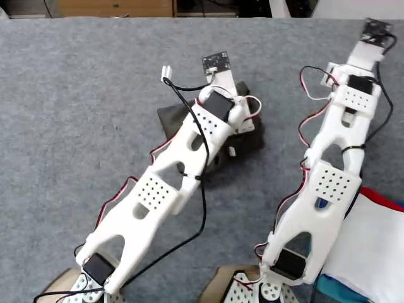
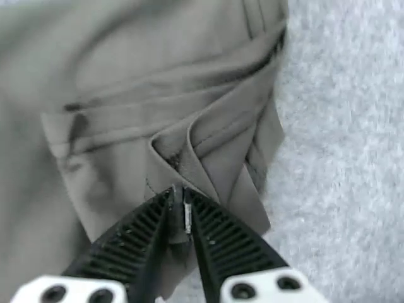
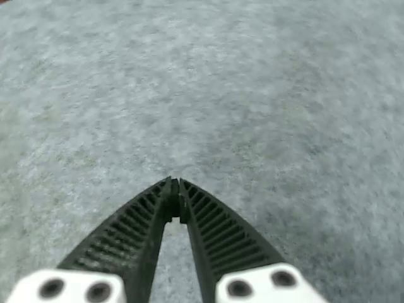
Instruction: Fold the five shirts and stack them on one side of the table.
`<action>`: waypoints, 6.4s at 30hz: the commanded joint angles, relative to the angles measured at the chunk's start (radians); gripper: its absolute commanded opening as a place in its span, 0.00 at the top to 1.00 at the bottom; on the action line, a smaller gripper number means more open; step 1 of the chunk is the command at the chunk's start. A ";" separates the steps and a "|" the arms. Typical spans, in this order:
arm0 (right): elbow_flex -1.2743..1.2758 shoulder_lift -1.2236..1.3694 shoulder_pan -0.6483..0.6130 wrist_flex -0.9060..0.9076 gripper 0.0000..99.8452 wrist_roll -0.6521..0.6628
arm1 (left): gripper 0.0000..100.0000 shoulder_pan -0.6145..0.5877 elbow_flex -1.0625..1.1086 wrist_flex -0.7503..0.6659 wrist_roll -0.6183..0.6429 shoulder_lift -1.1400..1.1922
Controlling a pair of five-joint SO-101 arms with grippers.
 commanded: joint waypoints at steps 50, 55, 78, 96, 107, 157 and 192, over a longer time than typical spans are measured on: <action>-0.048 -0.007 0.061 -0.049 0.99 -0.114 | 0.98 -0.107 -0.038 0.069 0.000 -0.027; -0.048 -0.007 0.061 -0.049 0.99 -0.114 | 0.98 -0.164 -0.037 0.069 0.000 -0.058; -0.047 -0.007 0.061 -0.049 0.99 -0.118 | 0.98 0.031 -0.038 -0.009 0.006 0.021; -0.047 -0.005 0.065 -0.051 0.99 -0.123 | 0.98 0.005 -0.040 0.074 0.002 -0.208; -0.047 -0.005 0.062 -0.051 0.99 -0.123 | 0.98 -0.328 0.000 0.074 0.000 -0.005; 0.320 -0.587 -0.613 0.862 1.00 0.878 | 0.98 -0.494 -0.006 0.048 0.006 0.090; 0.676 -0.524 -0.699 0.238 1.00 1.040 | 0.98 -0.494 -0.006 0.046 0.006 0.094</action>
